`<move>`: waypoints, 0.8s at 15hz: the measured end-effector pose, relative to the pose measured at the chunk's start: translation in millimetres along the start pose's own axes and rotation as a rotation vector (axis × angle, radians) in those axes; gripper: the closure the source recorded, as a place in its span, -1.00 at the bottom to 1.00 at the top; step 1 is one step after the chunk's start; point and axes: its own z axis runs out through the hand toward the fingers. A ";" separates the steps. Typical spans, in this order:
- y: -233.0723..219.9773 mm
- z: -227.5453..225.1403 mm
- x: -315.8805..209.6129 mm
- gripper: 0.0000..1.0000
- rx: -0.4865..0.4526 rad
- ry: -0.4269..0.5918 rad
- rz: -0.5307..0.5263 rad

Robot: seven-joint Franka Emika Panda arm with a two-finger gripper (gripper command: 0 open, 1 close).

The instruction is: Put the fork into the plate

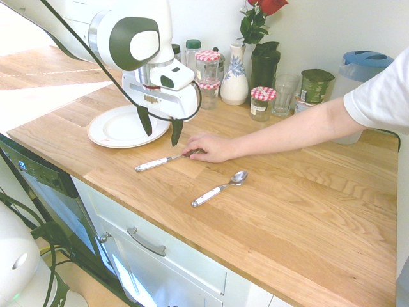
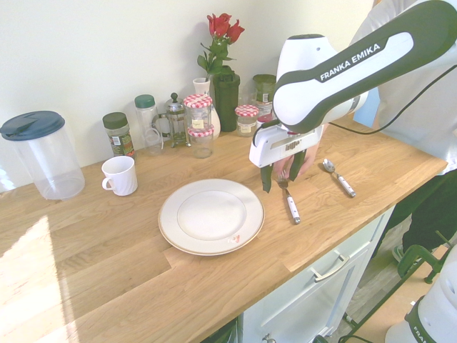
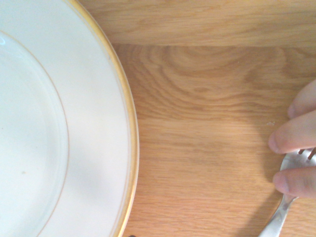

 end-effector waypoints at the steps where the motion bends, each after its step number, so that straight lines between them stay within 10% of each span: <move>1: 0.3 1.1 0.4 -1.00 -0.004 0.000 -0.002; 12: 1.1 -17.6 -85.8 -1.00 -0.095 0.061 0.355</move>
